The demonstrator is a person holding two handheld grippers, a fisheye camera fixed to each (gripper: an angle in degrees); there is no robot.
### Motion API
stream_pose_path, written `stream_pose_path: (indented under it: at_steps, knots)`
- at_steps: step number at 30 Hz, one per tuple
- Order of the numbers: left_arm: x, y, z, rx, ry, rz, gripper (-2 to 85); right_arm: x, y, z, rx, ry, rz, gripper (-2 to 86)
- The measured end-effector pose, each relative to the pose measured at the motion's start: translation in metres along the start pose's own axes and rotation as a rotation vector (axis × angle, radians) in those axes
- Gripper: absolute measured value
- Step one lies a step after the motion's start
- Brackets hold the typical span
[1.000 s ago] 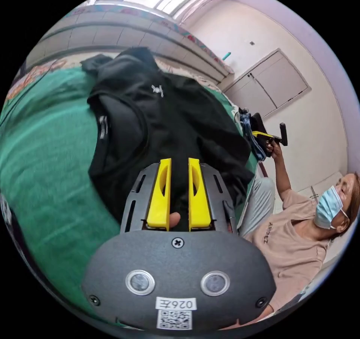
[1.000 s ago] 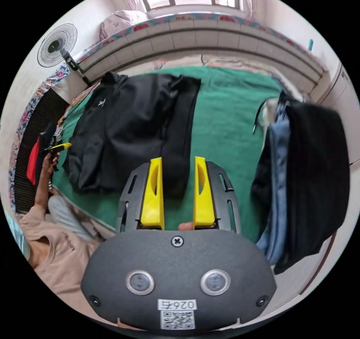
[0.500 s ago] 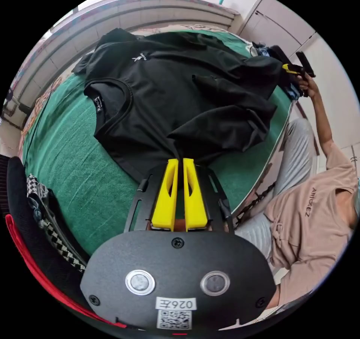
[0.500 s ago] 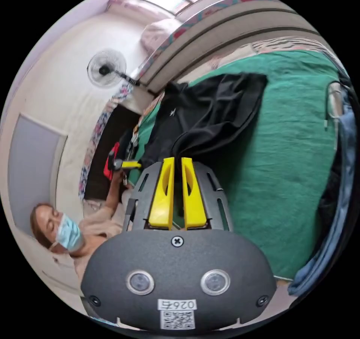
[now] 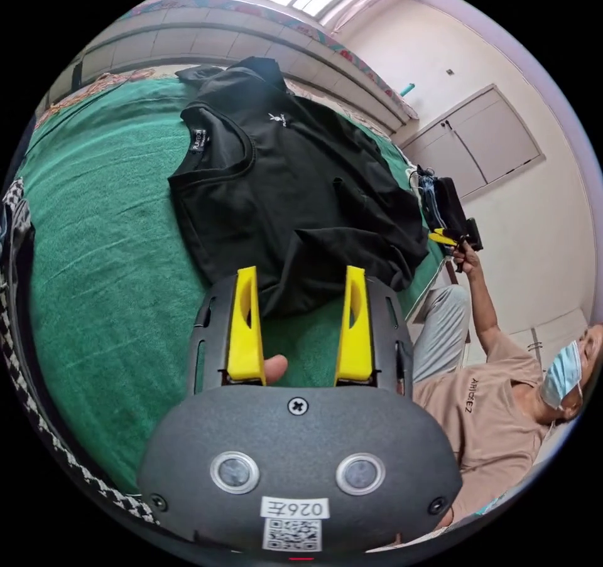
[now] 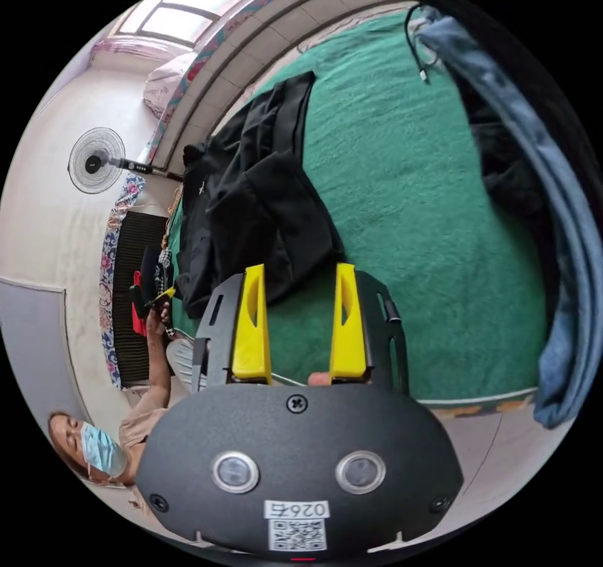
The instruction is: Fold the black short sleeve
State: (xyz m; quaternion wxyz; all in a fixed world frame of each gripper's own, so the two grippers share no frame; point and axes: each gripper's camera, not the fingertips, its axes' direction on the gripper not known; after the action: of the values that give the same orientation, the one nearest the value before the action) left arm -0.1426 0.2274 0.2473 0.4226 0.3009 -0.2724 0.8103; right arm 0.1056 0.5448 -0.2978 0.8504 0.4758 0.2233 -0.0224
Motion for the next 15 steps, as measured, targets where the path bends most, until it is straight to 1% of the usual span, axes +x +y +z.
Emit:
stream_pose_path:
  at_steps: [1,2,3,5,8,9,11,13,15]
  knots:
    - [0.0,-0.009,0.012,-0.08,-0.018,-0.029,5.2,-0.005,-0.011,0.022,-0.059,0.037,-0.025,2.6]
    - [0.001,-0.011,0.011,-0.073,-0.022,-0.026,3.8,-0.017,-0.015,0.033,-0.113,0.112,-0.081,0.8]
    - [0.008,-0.008,0.002,-0.056,-0.038,-0.005,2.0,-0.024,-0.013,0.032,-0.125,0.131,-0.105,-0.1]
    - [0.02,0.005,-0.014,-0.038,-0.075,0.049,1.0,-0.049,0.025,0.0,-0.093,0.146,-0.227,-1.0]
    - [0.022,0.03,-0.032,-0.045,-0.015,0.084,0.2,-0.042,0.089,-0.035,-0.088,0.07,-0.301,-1.2]
    - [0.018,0.036,-0.033,-0.075,0.003,0.09,0.1,-0.036,0.098,-0.035,-0.099,0.07,-0.298,-1.2]
    - [0.01,0.043,-0.032,-0.117,0.032,0.084,0.0,-0.004,0.115,-0.014,-0.192,0.116,-0.259,-0.7]
    - [-0.003,0.05,-0.037,-0.093,0.11,0.051,0.0,0.025,0.116,0.007,-0.24,0.168,-0.209,0.5]
    - [-0.01,0.056,-0.044,-0.073,0.152,0.024,0.0,0.049,0.114,0.017,-0.247,0.226,-0.167,2.2]
